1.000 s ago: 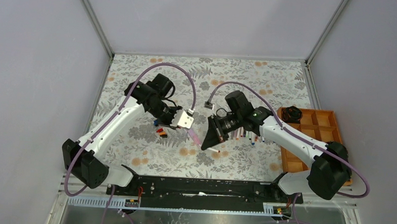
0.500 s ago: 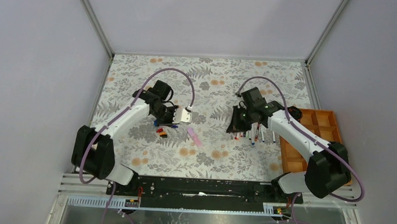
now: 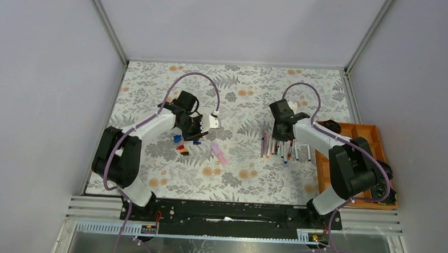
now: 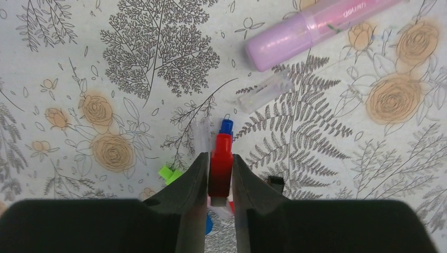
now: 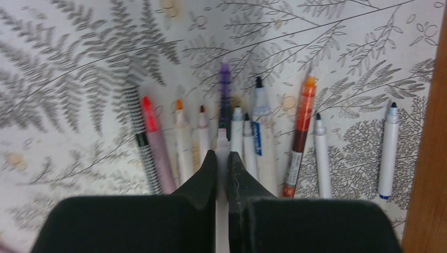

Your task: Open the pen caps

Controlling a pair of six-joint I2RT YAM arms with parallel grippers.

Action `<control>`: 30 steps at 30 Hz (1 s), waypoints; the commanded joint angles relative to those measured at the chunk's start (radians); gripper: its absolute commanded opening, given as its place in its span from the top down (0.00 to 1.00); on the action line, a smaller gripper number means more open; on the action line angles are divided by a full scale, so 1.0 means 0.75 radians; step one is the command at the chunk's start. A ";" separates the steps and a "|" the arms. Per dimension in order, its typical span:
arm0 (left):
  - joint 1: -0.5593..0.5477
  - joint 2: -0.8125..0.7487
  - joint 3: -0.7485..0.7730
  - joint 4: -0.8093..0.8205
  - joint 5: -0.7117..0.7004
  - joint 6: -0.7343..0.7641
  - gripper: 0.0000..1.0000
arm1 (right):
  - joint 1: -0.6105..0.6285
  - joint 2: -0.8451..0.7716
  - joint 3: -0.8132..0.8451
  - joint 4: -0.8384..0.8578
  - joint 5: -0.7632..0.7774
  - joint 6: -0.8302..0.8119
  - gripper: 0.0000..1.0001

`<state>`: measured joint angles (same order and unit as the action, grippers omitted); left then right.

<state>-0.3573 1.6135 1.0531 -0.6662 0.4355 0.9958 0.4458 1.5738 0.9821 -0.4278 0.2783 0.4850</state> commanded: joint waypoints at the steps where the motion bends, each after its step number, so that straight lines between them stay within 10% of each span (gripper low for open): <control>1: 0.010 0.006 0.044 0.046 0.009 -0.091 0.62 | -0.050 0.065 0.002 0.096 0.134 0.000 1.00; 4: 0.011 -0.008 0.080 0.006 0.023 -0.115 0.48 | -0.059 0.115 0.028 0.094 0.140 -0.003 0.98; 7: 0.014 -0.030 0.140 -0.077 0.071 -0.142 0.03 | -0.060 0.142 0.027 0.107 0.151 -0.003 0.89; 22: 0.051 -0.221 0.398 -0.269 0.147 -0.317 0.01 | -0.042 -0.009 0.054 0.029 0.120 0.003 0.56; 30: 0.103 -0.320 0.389 -0.277 0.143 -0.377 0.02 | 0.359 -0.094 0.120 0.012 0.064 0.014 0.55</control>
<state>-0.3031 1.4090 1.3365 -0.8417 0.5308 0.7574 0.5518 1.5234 1.0191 -0.4129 0.3508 0.4801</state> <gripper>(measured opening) 0.983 0.450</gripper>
